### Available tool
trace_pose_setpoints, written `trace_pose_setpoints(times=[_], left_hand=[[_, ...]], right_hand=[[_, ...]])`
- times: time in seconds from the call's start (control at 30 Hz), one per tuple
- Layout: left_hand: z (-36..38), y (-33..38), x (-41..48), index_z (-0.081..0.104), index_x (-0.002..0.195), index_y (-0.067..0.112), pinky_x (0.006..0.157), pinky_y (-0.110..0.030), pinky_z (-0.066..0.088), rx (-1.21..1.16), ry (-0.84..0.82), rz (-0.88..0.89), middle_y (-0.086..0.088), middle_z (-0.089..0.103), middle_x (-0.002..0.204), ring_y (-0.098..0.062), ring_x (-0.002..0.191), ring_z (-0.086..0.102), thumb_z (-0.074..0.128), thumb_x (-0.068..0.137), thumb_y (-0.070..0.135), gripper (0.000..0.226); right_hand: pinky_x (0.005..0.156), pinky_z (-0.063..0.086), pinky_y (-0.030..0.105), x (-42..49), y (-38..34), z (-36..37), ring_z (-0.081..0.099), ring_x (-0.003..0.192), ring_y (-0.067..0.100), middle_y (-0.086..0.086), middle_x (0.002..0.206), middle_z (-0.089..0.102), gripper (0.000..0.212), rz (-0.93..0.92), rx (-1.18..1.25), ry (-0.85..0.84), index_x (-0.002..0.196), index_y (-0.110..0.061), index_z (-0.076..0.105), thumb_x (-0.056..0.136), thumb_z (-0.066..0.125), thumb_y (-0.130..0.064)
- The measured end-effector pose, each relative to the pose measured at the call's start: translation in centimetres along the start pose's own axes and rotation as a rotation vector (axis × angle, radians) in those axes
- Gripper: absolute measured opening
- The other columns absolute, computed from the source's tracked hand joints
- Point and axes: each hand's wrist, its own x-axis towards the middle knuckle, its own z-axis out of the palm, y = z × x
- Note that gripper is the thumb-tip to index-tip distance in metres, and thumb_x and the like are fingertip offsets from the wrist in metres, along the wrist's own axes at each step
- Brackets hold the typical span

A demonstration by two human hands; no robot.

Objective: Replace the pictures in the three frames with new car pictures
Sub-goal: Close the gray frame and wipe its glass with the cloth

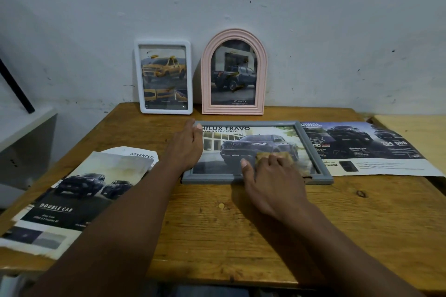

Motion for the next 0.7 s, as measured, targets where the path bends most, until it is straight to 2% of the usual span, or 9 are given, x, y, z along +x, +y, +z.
trace_pose_setpoints(times=[0.07,0.2,0.27,0.37,0.43,0.5,0.57,0.7], left_hand=[[0.1,0.0,0.0,0.042,0.144,0.023,0.078,-0.037,0.039,-0.001,0.007,0.004,-0.009,0.064,0.108,-0.013,0.085,0.055,0.024,0.109,0.045,0.045],[0.2,-0.3,0.2,0.042,0.143,0.023,0.079,-0.038,0.041,-0.009,0.016,-0.017,-0.009,0.064,0.109,-0.02,0.09,0.057,0.021,0.108,0.047,0.047],[0.2,-0.3,0.3,0.043,0.14,0.025,0.079,-0.039,0.043,-0.023,0.019,-0.015,-0.007,0.065,0.112,-0.02,0.092,0.059,0.019,0.105,0.051,0.05],[0.1,-0.4,0.2,0.041,0.143,0.027,0.082,-0.039,0.042,-0.038,0.002,-0.029,-0.006,0.064,0.118,-0.02,0.098,0.059,0.019,0.105,0.053,0.051],[0.1,-0.5,0.3,0.039,0.144,0.028,0.083,-0.038,0.04,-0.042,-0.001,-0.042,-0.005,0.064,0.119,-0.02,0.099,0.059,0.019,0.106,0.051,0.049],[0.1,-0.5,0.3,0.04,0.142,0.029,0.08,-0.038,0.042,-0.043,-0.002,-0.038,-0.004,0.065,0.117,-0.016,0.095,0.06,0.019,0.106,0.051,0.048],[0.1,-0.3,0.3,0.042,0.14,0.028,0.076,-0.036,0.041,-0.033,0.006,-0.036,-0.002,0.066,0.115,-0.012,0.09,0.06,0.019,0.107,0.05,0.046],[0.1,-0.2,0.3,0.043,0.138,0.028,0.075,-0.035,0.039,-0.024,0.008,-0.032,-0.001,0.067,0.111,-0.009,0.087,0.058,0.02,0.108,0.046,0.041]], right_hand=[[0.114,0.027,0.044,-0.7,-2.0,0.2,0.039,0.136,0.03,0.015,0.143,0.051,0.091,-0.12,0.036,0.036,0.135,-0.008,0.052,0.089,-0.008,-0.06],[0.116,0.022,0.042,-1.3,-5.4,0.7,0.031,0.143,0.025,0.013,0.152,0.042,0.077,-0.337,0.072,0.004,0.144,-0.009,0.043,0.091,0.005,-0.049],[0.118,0.019,0.04,-0.9,-5.2,0.2,0.027,0.146,0.022,0.011,0.157,0.036,0.071,-0.387,0.146,-0.041,0.147,-0.012,0.041,0.093,0.009,-0.046],[0.114,0.024,0.034,-0.3,-2.6,-1.4,0.032,0.142,0.017,0.005,0.154,0.041,0.046,-0.366,0.299,-0.102,0.14,-0.018,0.048,0.105,0.025,-0.036],[0.118,0.017,0.034,-0.4,-1.5,-1.5,0.022,0.148,0.015,0.004,0.159,0.032,0.049,-0.351,0.234,-0.111,0.147,-0.019,0.041,0.106,0.025,-0.039],[0.122,0.008,0.037,-0.9,-2.2,-0.5,0.011,0.151,0.017,0.007,0.163,0.022,0.06,-0.381,0.127,-0.125,0.154,-0.017,0.029,0.102,0.018,-0.047],[0.123,0.004,0.038,-1.1,-3.8,0.6,0.008,0.152,0.019,0.009,0.164,0.017,0.067,-0.417,0.107,-0.112,0.156,-0.015,0.022,0.099,0.017,-0.05],[0.122,0.002,0.037,-0.2,-5.8,1.0,0.005,0.153,0.02,0.01,0.165,0.012,0.066,-0.494,0.135,-0.106,0.157,-0.015,0.019,0.1,0.026,-0.047]])
